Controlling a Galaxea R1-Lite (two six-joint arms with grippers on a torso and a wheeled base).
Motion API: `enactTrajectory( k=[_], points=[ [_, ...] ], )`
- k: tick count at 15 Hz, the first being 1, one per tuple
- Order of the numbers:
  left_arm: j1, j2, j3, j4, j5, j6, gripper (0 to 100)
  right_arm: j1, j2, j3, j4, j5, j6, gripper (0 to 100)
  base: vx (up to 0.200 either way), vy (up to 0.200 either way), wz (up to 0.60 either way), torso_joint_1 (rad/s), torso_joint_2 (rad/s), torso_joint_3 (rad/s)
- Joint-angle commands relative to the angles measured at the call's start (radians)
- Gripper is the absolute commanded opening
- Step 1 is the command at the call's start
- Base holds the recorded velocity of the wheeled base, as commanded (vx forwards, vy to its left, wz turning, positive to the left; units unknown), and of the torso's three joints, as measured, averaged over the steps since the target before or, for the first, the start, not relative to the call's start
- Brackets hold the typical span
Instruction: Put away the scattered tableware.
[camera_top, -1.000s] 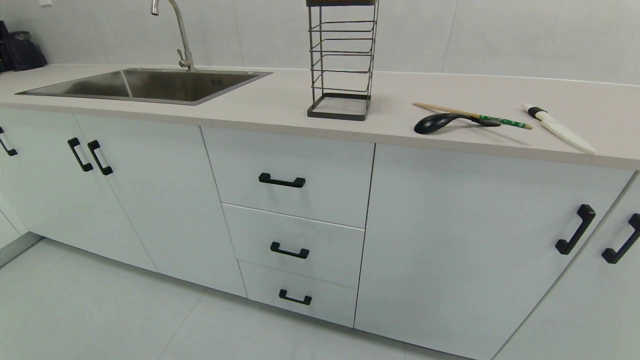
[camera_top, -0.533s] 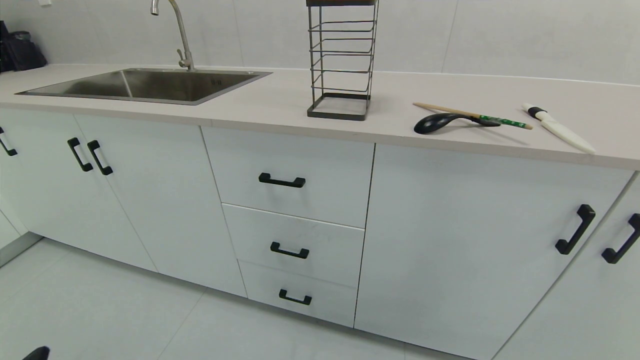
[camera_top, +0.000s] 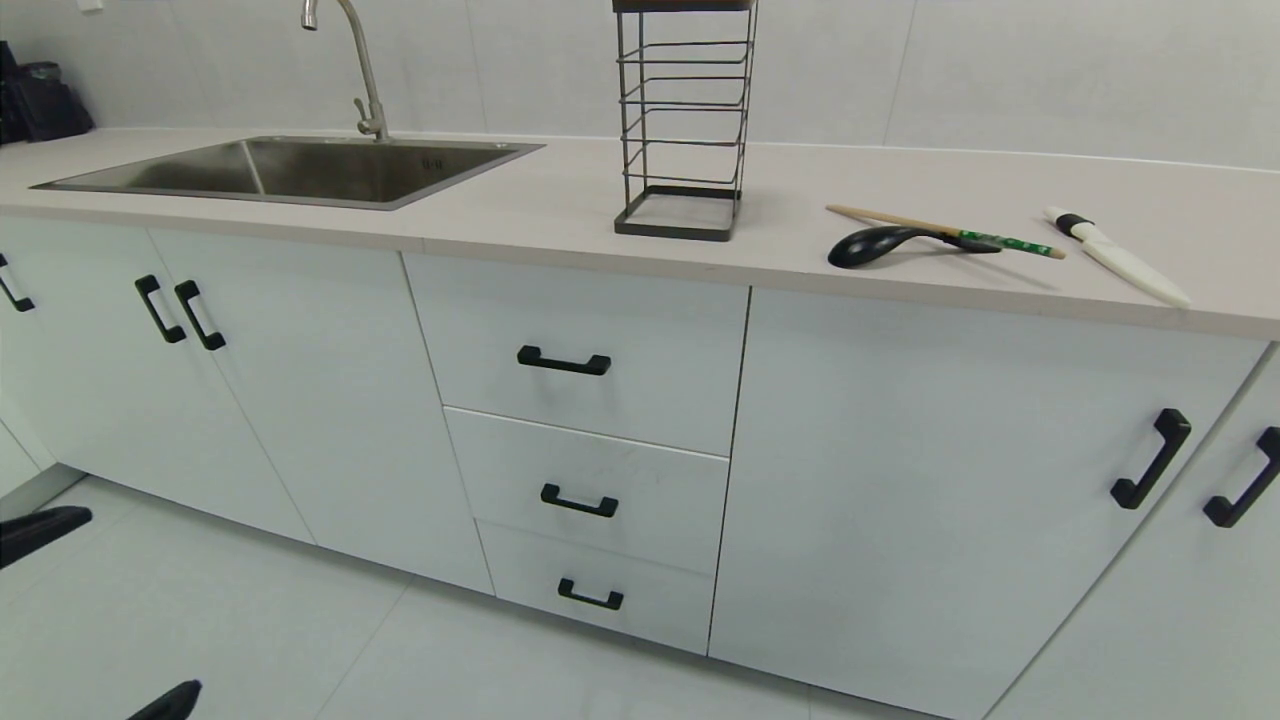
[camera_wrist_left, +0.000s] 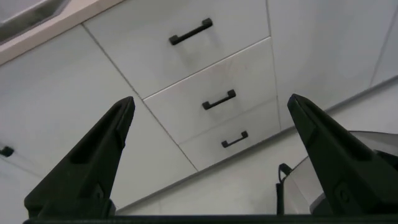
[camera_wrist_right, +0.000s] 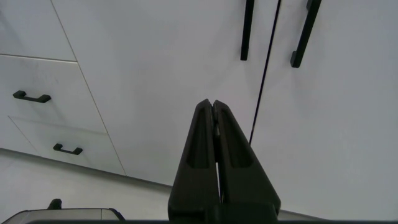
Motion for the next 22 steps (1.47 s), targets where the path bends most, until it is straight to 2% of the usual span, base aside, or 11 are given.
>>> enactTrajectory(
  k=[1, 2, 4, 6, 8, 10, 11, 12, 14, 17, 22],
  points=[
    [-0.056, 0.08, 0.003, -0.004, 0.006, 0.047, 100, 0.0, 0.001, 0.0, 0.0, 0.0, 0.0, 0, 0.0, 0.0, 0.0, 0.0, 0.0, 0.0],
    [-0.056, 0.125, 0.007, -0.011, 0.006, 0.086, 100, 0.0, 0.001, -0.001, 0.0, 0.0, 0.0, 0, 0.0, 0.0, 0.0, 0.0, 0.0, 0.0],
    [-0.06, 0.192, 0.007, -0.03, 0.003, 0.13, 100, 0.0, 0.001, 0.0, 0.0, 0.0, 0.0, 0, 0.0, 0.0, 0.0, 0.0, 0.0, 0.0],
    [-0.065, 0.294, 0.009, -0.036, 0.001, 0.253, 100, 0.0, 0.001, 0.0, 0.0, 0.0, 0.0, 0, 0.0, 0.0, 0.0, 0.0, 0.0, 0.0],
    [-0.068, 0.378, -0.002, -0.039, 0.003, 0.343, 100, 0.0, 0.001, 0.0, 0.0, 0.0, 0.0, 0, 0.0, 0.0, 0.0, 0.0, 0.0, 0.0],
    [-0.114, 0.528, -0.026, -0.071, 0.021, 0.515, 100, 0.0, 0.001, 0.0, 0.0, 0.0, 0.0, 0, 0.0, 0.0, 0.0, 0.0, 0.0, 0.0],
    [-0.136, 0.576, -0.037, -0.088, 0.036, 0.566, 100, 0.0, 0.001, 0.0, 0.0, 0.0, 0.0, 0, 0.0, 0.0, 0.0, 0.0, 0.0, 0.0],
    [-0.203, 0.666, -0.071, -0.12, 0.073, 0.639, 100, 0.0, 0.001, 0.0, 0.0, 0.0, 0.0, 0, 0.0, 0.0, 0.0, 0.0, 0.0, 0.0],
    [-0.28, 0.754, -0.094, -0.126, 0.113, 0.642, 100, 0.0, 0.001, 0.0, 0.0, 0.0, 0.0, 0, 0.0, 0.0, 0.0, 0.0, 0.0, 0.0],
    [-0.29, 0.826, -0.096, -0.129, 0.135, 0.644, 100, 0.0, 0.001, -0.001, 0.0, 0.0, 0.0, 0, 0.0, 0.0, 0.0, 0.0, 0.0, 0.0],
    [-0.324, 1.048, -0.091, -0.222, 0.173, 0.644, 100, 0.0, 0.001, 0.0, 0.0, 0.0, 0.0, 0, 0.0, 0.0, 0.0, 0.0, 0.0, 0.0]
  ],
)
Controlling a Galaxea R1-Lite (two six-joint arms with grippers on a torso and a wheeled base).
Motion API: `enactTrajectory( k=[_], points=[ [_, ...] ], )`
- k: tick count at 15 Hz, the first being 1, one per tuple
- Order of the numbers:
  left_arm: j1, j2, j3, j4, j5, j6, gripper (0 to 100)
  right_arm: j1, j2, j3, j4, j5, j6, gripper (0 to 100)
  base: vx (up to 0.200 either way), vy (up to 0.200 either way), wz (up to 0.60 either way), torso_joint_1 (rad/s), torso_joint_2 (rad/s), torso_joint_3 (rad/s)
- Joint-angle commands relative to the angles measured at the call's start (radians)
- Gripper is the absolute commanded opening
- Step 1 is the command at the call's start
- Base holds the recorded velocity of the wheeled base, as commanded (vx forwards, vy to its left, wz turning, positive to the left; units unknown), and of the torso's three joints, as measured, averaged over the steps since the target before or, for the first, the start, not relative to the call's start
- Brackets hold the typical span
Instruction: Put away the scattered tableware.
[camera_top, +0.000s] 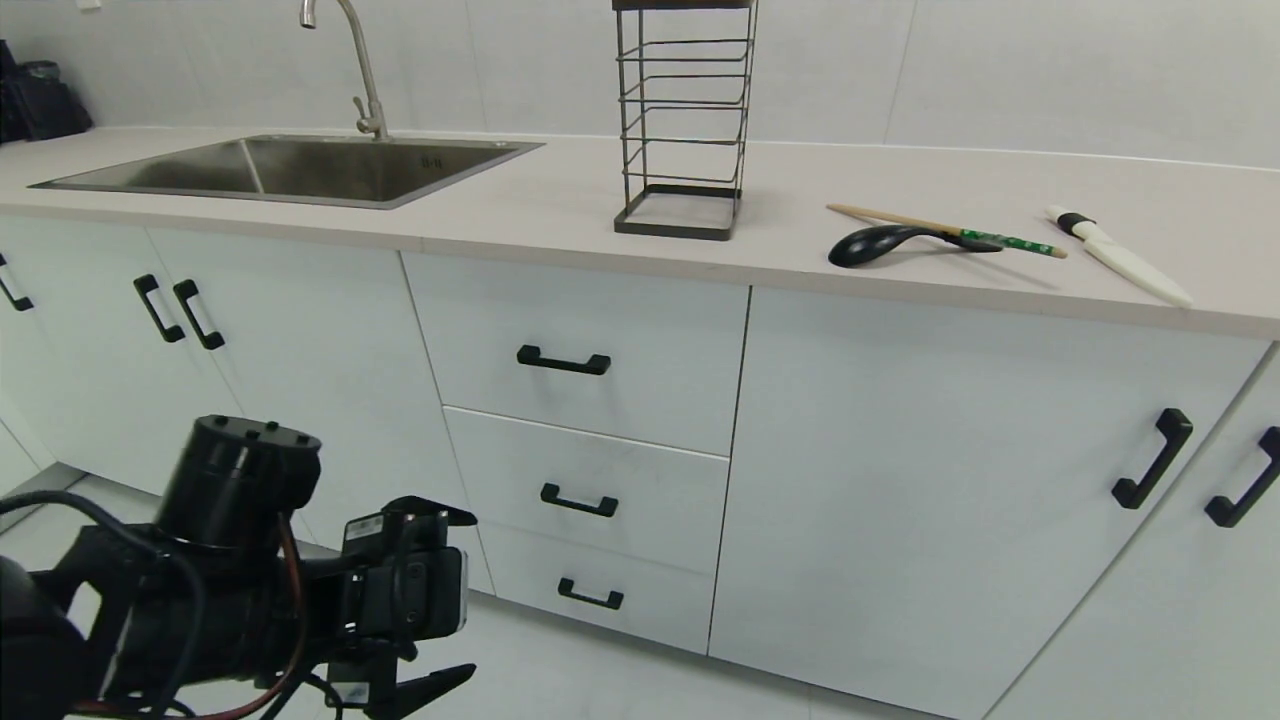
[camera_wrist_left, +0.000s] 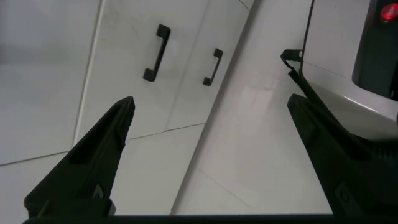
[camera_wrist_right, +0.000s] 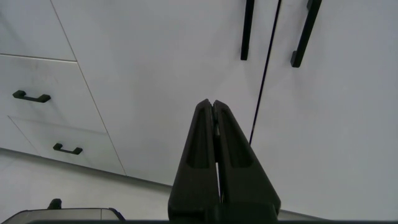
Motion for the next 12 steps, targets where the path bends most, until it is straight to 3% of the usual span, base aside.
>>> enactTrajectory(
  k=[1, 5, 9, 12],
  points=[
    [-0.031, 0.171, -0.002, -0.075, 0.003, -0.004, 100, 0.0, 0.001, -0.001, 0.0, 0.0, 0.0, 0, 0.0, 0.0, 0.0, 0.0, 0.0, 0.0],
    [-0.031, 0.345, -0.004, -0.249, 0.046, -0.009, 100, 0.0, 0.001, 0.0, 0.0, 0.0, 0.0, 0, 0.0, 0.0, 0.0, 0.0, 0.0, 0.0],
    [-0.022, 0.415, -0.064, -0.281, 0.049, -0.007, 100, 0.0, 0.001, 0.0, 0.0, 0.0, 0.0, 0, 0.0, 0.0, 0.0, 0.0, 0.0, 0.0],
    [-0.022, 0.513, -0.146, -0.286, 0.05, 0.049, 100, 0.0, 0.001, 0.0, 0.0, 0.0, 0.0, 0, 0.0, 0.0, 0.0, 0.0, 0.0, 0.0]
  ],
)
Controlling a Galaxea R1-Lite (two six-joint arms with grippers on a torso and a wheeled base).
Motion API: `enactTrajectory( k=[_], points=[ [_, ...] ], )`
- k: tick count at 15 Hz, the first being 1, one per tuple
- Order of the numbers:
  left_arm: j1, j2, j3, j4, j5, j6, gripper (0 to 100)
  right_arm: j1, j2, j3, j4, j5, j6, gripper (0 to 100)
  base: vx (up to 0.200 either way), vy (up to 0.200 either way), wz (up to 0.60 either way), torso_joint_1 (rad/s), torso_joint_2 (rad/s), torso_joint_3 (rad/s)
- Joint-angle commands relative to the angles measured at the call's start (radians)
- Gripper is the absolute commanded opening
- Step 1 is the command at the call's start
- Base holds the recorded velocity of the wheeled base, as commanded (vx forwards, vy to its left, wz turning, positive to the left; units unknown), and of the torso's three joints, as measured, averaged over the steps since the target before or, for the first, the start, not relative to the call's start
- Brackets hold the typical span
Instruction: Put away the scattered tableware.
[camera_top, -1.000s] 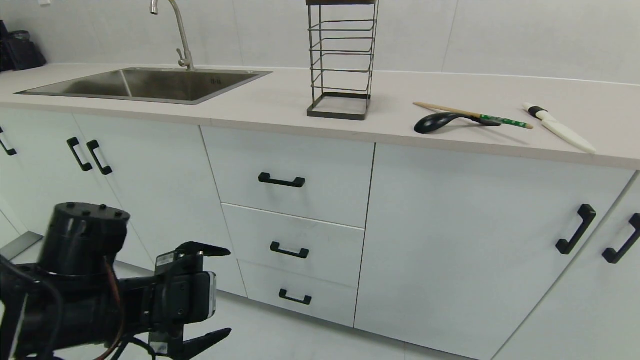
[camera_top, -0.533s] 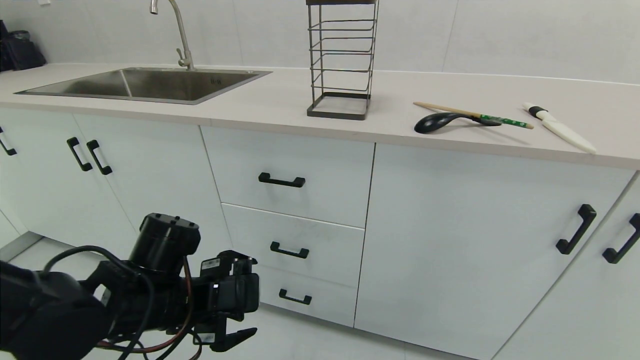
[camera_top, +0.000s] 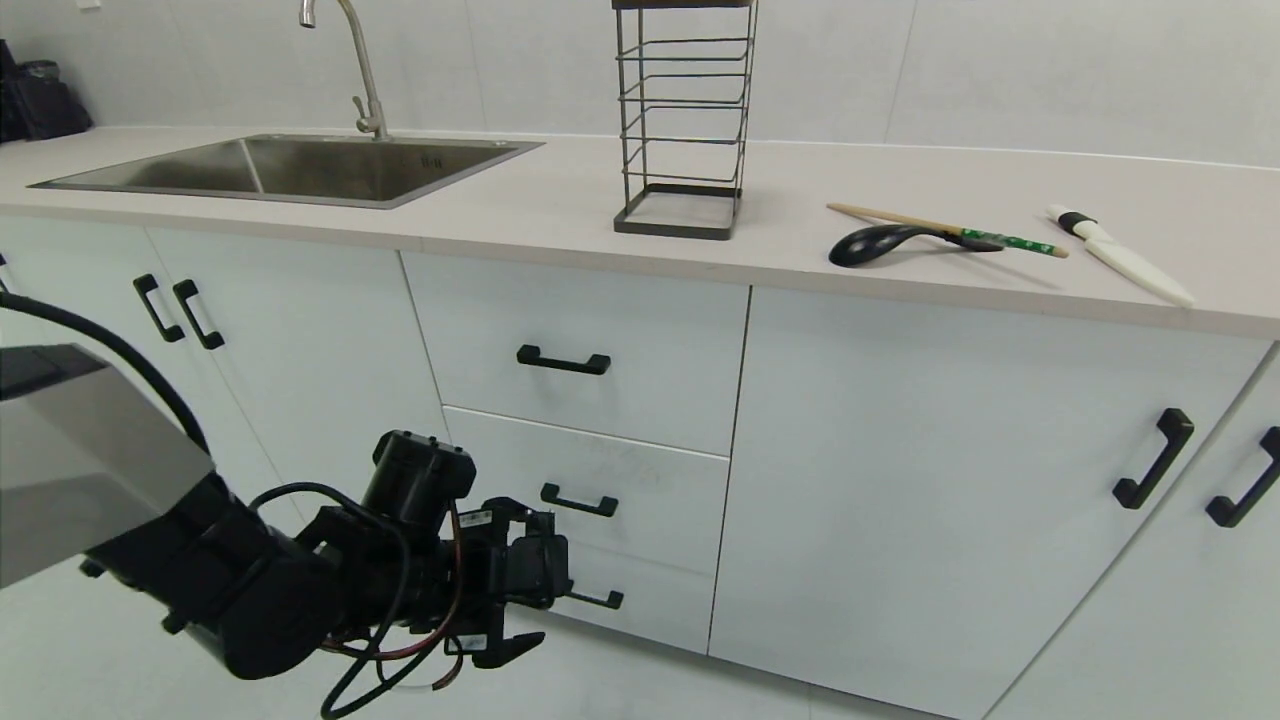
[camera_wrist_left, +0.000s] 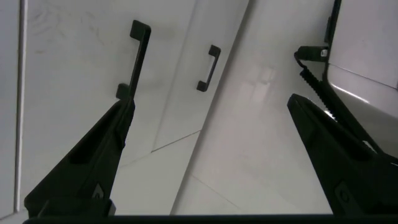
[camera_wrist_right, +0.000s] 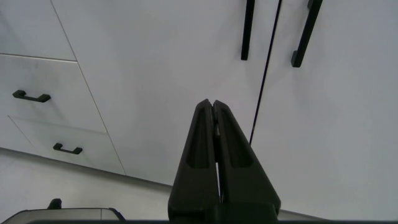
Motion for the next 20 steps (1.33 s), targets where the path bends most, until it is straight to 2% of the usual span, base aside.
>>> enactTrajectory(
  k=[1, 2, 6, 11, 13, 15, 20],
  points=[
    [0.0, 0.102, -0.072, -0.016, 0.0, 0.041, 100, 0.0, 0.001, 0.0, 0.0, 0.0, 0.0, 0, 0.0, 0.0, 0.0, 0.0, 0.0, 0.0],
    [0.0, 0.154, -0.121, -0.034, -0.002, 0.065, 100, 0.0, 0.001, -0.001, 0.0, 0.0, 0.0, 0, 0.0, 0.0, 0.0, 0.0, 0.0, 0.0],
    [-0.007, 0.241, -0.17, -0.059, 0.0, 0.067, 100, 0.0, 0.001, 0.0, 0.0, 0.0, 0.0, 0, 0.0, 0.0, 0.0, 0.0, 0.0, 0.0],
    [0.028, 0.292, -0.231, -0.092, 0.0, 0.07, 100, 0.0, 0.001, -0.001, 0.0, 0.0, 0.0, 0, 0.0, 0.0, 0.0, 0.0, 0.0, 0.0],
    [0.031, 0.31, -0.248, -0.114, 0.001, 0.07, 100, 0.0, 0.001, 0.0, 0.0, 0.0, 0.0, 0, 0.0, 0.0, 0.0, 0.0, 0.0, 0.0],
    [0.032, 0.35, -0.273, -0.121, 0.001, 0.088, 100, 0.0, 0.001, -0.001, 0.0, 0.0, 0.0, 0, 0.0, 0.0, 0.0, 0.0, 0.0, 0.0],
    [0.051, 0.396, -0.322, -0.121, 0.001, 0.088, 100, 0.0, 0.001, 0.0, 0.0, 0.0, 0.0, 0, 0.0, 0.0, 0.0, 0.0, 0.0, 0.0]
  ],
)
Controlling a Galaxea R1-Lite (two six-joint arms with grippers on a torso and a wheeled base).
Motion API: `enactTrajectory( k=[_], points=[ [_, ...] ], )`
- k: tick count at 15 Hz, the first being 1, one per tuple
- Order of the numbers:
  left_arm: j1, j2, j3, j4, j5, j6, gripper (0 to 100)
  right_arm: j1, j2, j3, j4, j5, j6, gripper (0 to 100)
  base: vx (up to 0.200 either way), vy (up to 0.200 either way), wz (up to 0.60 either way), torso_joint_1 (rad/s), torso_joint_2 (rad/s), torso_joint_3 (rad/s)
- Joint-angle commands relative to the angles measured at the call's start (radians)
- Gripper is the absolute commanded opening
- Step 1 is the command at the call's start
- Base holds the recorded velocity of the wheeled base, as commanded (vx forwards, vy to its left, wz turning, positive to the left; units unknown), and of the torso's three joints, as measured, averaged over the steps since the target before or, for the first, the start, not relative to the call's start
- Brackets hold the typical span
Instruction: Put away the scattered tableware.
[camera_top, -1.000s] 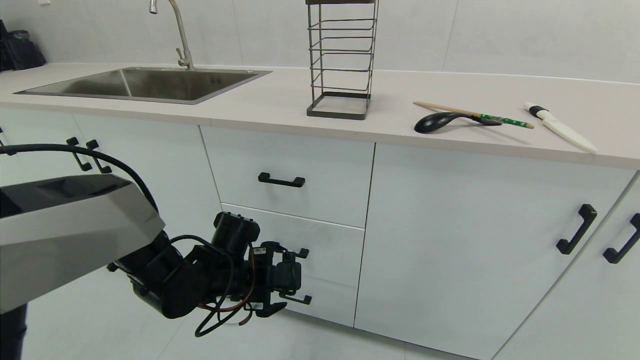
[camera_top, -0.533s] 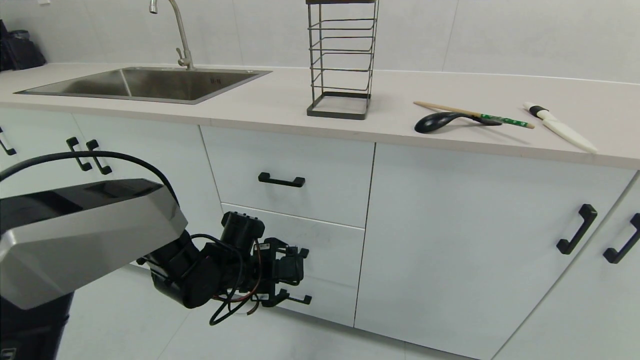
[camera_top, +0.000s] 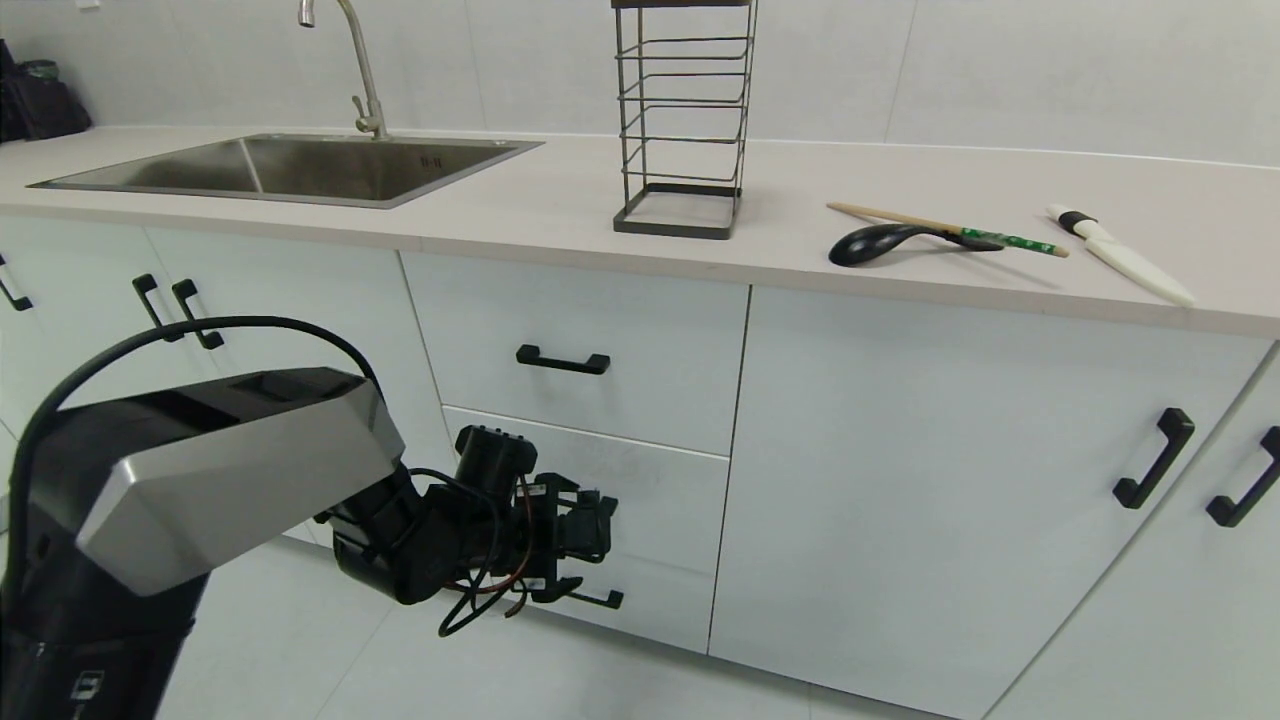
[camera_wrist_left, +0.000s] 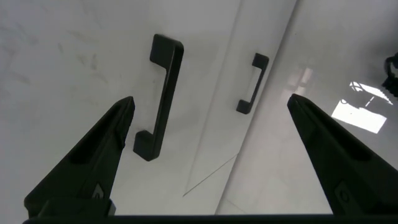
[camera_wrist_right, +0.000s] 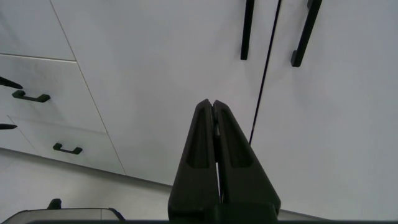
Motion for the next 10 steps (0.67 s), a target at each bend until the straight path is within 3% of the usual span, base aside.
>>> enactTrajectory(
  k=[1, 4, 10],
  points=[
    [0.009, 0.021, -0.022, 0.001, -0.001, 0.0, 100, 0.0, 0.001, 0.0, 0.0, 0.0, 0.0, 0, 0.0, 0.0, 0.0, 0.0, 0.0, 0.0],
    [0.027, 0.035, -0.037, -0.001, -0.003, 0.002, 100, 0.0, 0.001, -0.001, 0.0, 0.0, 0.0, 0, 0.0, 0.0, 0.0, 0.0, 0.0, 0.0],
    [0.009, 0.115, -0.108, 0.002, -0.006, 0.002, 100, 0.0, 0.001, 0.0, 0.0, 0.0, 0.0, 0, 0.0, 0.0, 0.0, 0.0, 0.0, 0.0]
  ],
)
